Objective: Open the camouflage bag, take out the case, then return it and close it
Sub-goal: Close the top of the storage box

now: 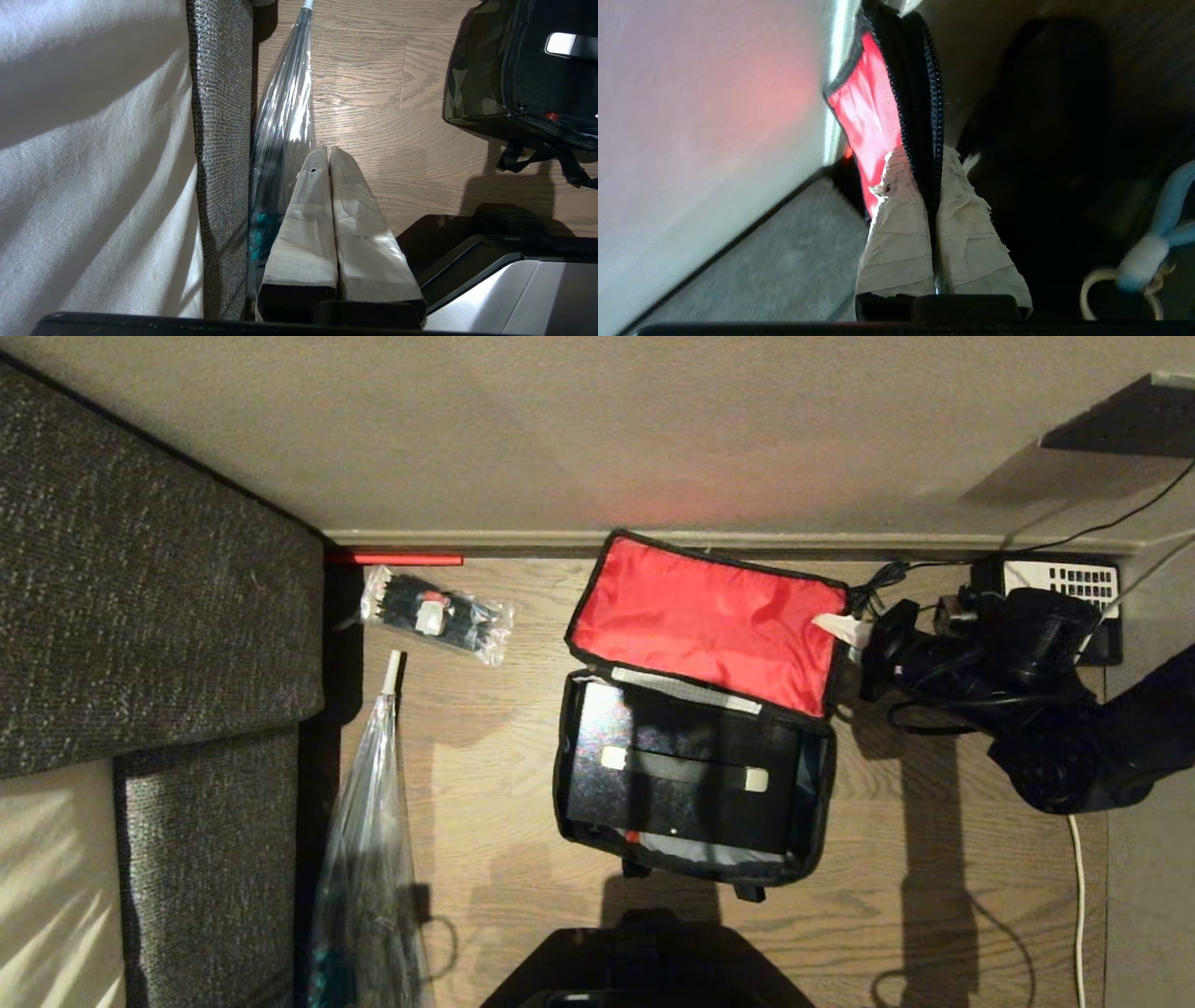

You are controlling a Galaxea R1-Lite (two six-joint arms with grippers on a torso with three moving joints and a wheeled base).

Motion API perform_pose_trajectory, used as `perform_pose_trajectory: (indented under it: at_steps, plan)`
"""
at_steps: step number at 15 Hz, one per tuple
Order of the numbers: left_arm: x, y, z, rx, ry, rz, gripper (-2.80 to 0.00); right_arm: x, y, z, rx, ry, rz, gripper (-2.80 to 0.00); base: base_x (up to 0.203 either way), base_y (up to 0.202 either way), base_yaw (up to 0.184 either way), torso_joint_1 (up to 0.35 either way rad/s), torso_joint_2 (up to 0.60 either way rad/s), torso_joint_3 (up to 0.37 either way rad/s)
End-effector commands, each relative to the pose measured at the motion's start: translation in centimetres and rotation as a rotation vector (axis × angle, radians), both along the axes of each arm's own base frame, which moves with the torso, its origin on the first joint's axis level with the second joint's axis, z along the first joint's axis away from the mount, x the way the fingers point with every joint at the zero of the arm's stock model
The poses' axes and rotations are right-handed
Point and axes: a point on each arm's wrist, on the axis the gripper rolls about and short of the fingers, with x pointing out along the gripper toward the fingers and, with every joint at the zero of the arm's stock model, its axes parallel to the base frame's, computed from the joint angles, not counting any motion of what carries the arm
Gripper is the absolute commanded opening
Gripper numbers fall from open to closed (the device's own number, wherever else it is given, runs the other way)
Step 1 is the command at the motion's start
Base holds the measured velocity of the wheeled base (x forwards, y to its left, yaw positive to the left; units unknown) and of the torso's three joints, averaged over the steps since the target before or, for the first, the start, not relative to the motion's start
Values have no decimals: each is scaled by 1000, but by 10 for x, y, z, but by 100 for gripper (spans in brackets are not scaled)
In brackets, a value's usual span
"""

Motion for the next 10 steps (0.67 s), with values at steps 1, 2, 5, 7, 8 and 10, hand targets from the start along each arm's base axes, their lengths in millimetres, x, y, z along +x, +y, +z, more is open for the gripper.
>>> perform_pose_trajectory:
  at_steps: [1, 2, 5, 7, 8, 10]
  plan:
    - [0, 0, 0, 0, 0, 1, -280, -16, -2, 10, -2, -37, 58, -280, 0, 0, 0, 0, 0, 0]
    - [0, 0, 0, 0, 0, 1, -280, -18, -2, 10, -6, -50, 66, -280, 0, 0, 0, 0, 0, 0]
    - [0, 0, 0, 0, 0, 1, -280, -25, -1, 12, -36, -121, 158, -280, 0, 0, 0, 0, 0, 0]
    - [0, 0, 0, 0, 0, 1, -280, -34, -5, 11, -68, -201, 216, -280, 0, 0, 0, 0, 0, 0]
    - [0, 0, 0, 0, 0, 1, -280, -36, -6, 9, -80, -214, 255, -280, 0, 0, 0, 0, 0, 0]
    - [0, 0, 0, 0, 0, 1, -280, -39, -11, -2, -96, -189, 318, -280, 0, 0, 0, 0, 0, 0]
